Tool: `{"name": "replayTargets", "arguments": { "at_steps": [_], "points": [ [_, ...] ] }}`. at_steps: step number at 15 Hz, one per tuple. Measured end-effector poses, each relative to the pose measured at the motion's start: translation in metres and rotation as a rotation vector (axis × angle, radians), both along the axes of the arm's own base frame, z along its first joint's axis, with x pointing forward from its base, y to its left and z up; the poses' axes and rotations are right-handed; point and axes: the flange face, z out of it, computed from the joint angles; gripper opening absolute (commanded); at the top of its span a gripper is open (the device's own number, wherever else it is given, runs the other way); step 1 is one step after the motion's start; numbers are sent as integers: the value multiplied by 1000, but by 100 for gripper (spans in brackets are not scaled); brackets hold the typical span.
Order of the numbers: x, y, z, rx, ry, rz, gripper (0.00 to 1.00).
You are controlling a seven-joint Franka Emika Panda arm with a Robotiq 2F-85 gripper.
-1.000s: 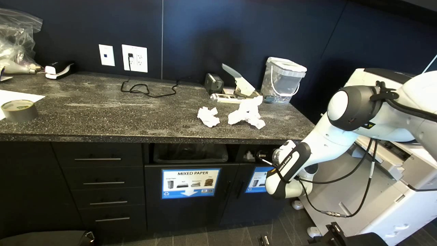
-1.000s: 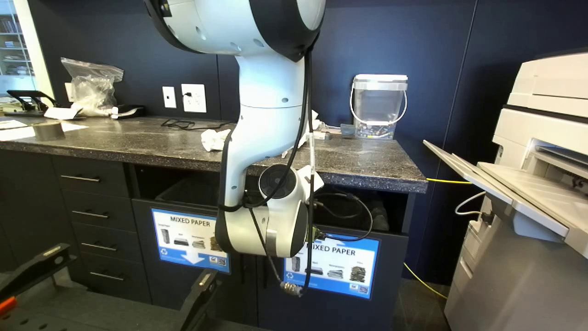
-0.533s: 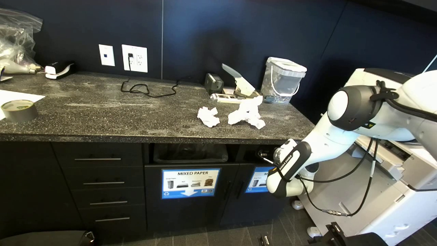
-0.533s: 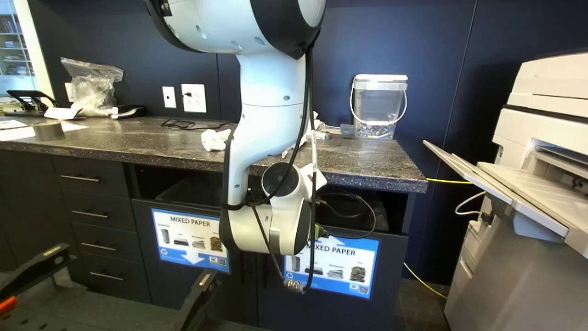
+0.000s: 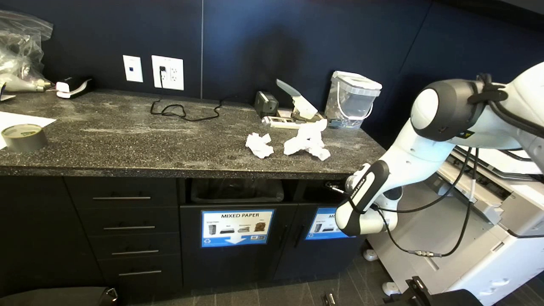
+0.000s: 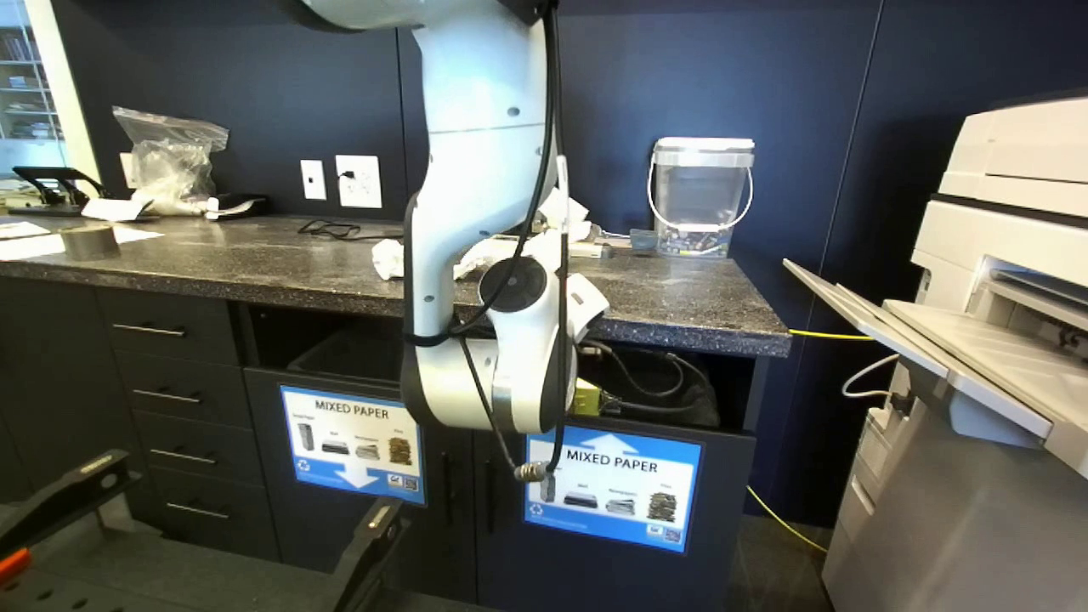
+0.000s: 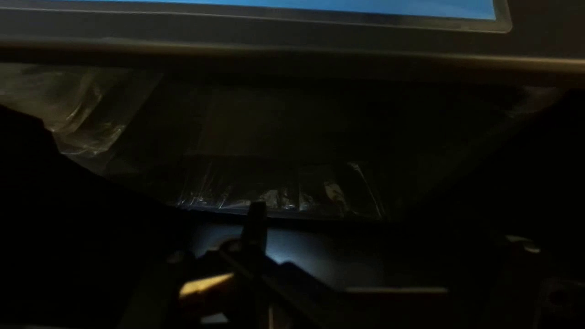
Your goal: Pick up the papers on the counter and throw them in the bin
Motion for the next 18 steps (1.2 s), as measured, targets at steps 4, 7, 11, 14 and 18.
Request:
{"name": "replayTargets", "arguments": {
  "at_steps": [4, 7, 11, 14, 18],
  "points": [
    [-4, 10, 30, -7, 185, 19, 100],
    [-7, 24, 55, -13, 367, 48, 100],
    [-14, 43, 100, -51, 597, 103, 100],
    [-8, 58, 153, -93, 698, 163, 100],
    [12, 77, 236, -170, 662, 236, 100]
  ]
}}
